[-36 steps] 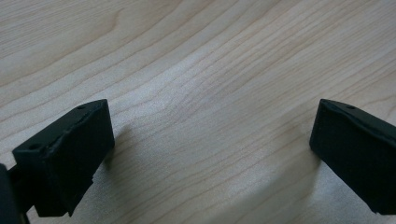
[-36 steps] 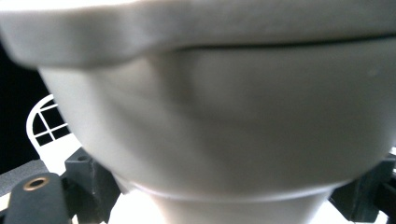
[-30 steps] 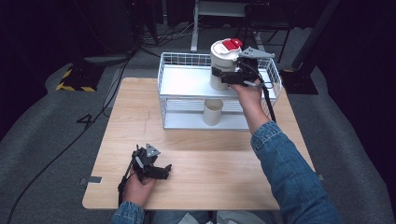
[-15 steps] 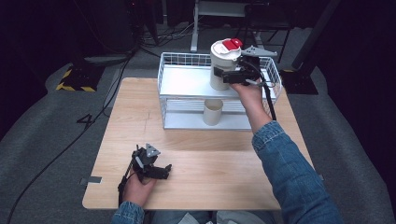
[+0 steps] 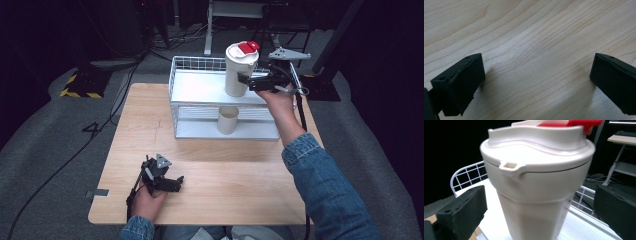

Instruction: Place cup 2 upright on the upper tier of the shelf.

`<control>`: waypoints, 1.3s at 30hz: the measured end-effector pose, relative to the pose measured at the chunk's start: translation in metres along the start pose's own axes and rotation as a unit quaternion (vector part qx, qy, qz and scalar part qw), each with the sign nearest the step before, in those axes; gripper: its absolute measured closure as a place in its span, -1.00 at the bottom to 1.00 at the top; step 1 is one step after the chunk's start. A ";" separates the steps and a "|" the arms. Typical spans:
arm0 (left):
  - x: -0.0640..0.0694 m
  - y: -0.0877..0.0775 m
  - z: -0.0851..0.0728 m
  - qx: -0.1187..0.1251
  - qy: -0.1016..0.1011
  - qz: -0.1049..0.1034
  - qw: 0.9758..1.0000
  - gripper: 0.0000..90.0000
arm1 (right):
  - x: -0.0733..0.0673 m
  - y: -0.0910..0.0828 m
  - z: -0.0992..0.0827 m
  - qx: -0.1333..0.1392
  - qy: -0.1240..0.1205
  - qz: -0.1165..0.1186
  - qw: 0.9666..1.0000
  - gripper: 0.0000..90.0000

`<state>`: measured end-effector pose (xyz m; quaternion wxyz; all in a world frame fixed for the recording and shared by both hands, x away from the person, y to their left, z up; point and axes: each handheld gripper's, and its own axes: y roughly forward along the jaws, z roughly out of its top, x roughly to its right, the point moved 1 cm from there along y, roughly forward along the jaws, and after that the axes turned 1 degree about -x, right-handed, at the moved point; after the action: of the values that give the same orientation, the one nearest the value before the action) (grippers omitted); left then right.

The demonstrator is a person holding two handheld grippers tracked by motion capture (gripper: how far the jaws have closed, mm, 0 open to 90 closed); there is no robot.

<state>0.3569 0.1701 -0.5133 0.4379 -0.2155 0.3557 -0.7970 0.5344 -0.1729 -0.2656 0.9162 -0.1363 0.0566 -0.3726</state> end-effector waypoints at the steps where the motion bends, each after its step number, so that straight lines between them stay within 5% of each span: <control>1: 0.000 0.000 0.000 -0.001 0.000 -0.001 1.000 -1.00 | 0.000 -0.004 0.001 -0.002 -0.001 0.000 1.000 -1.00; 17: 0.000 0.000 0.000 0.000 -0.001 0.001 1.000 -0.99 | -0.007 -0.062 0.000 -0.005 -0.016 0.006 1.000 -1.00; 39: 0.000 0.000 0.000 0.000 -0.002 0.002 1.000 -1.00 | -0.008 -0.126 -0.043 -0.030 -0.026 0.005 0.999 -1.00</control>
<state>0.3575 0.1701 -0.5133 0.4406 -0.2162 0.3554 -0.7955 0.4359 -0.2629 -0.2696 0.9146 -0.1734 0.0448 -0.3625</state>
